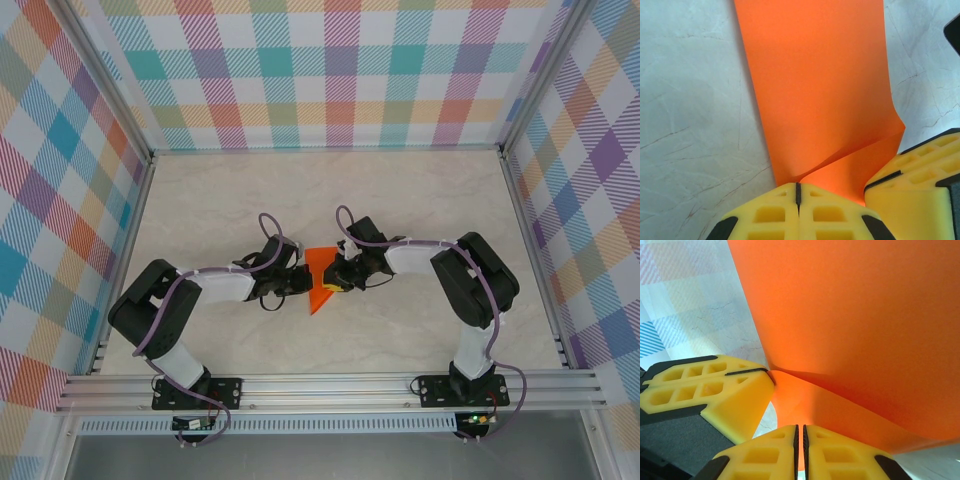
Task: Fold a paper plane with a square sheet of paper (pick it up from the middle)
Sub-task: Third fold the triangle at the center of the table.
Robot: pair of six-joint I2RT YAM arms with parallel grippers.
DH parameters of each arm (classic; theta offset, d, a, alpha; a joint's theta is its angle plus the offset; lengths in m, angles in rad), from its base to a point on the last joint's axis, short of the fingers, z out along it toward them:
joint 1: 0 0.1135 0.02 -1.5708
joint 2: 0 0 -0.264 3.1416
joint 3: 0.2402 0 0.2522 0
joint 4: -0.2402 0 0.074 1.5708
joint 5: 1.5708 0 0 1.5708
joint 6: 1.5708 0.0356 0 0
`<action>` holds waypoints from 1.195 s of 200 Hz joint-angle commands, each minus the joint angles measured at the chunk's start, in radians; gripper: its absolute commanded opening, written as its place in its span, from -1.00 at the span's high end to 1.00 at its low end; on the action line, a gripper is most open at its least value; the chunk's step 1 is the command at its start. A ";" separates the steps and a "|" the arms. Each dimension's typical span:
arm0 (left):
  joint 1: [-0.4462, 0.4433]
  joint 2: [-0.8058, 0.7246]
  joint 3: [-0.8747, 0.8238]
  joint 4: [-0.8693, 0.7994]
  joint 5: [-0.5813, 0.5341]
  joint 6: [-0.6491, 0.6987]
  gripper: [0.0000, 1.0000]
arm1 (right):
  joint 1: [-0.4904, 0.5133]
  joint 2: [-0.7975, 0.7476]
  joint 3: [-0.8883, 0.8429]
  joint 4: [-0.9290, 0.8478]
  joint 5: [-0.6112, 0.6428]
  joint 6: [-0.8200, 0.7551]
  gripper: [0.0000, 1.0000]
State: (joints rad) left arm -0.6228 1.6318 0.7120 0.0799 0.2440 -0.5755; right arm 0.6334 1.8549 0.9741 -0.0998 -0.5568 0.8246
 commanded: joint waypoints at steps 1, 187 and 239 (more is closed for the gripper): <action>0.001 -0.007 -0.013 -0.011 -0.010 0.010 0.97 | -0.006 0.017 -0.002 -0.023 0.005 -0.024 0.73; 0.001 0.016 -0.015 -0.031 -0.047 0.002 1.00 | -0.008 0.059 -0.003 -0.051 0.016 -0.039 0.73; 0.001 0.021 -0.016 -0.043 -0.059 0.003 1.00 | -0.008 0.072 -0.005 -0.057 0.018 -0.045 0.72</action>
State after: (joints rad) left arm -0.6228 1.6402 0.7109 0.0799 0.2298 -0.5758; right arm 0.6296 1.8900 0.9745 -0.1204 -0.5533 0.8009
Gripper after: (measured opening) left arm 0.040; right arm 0.138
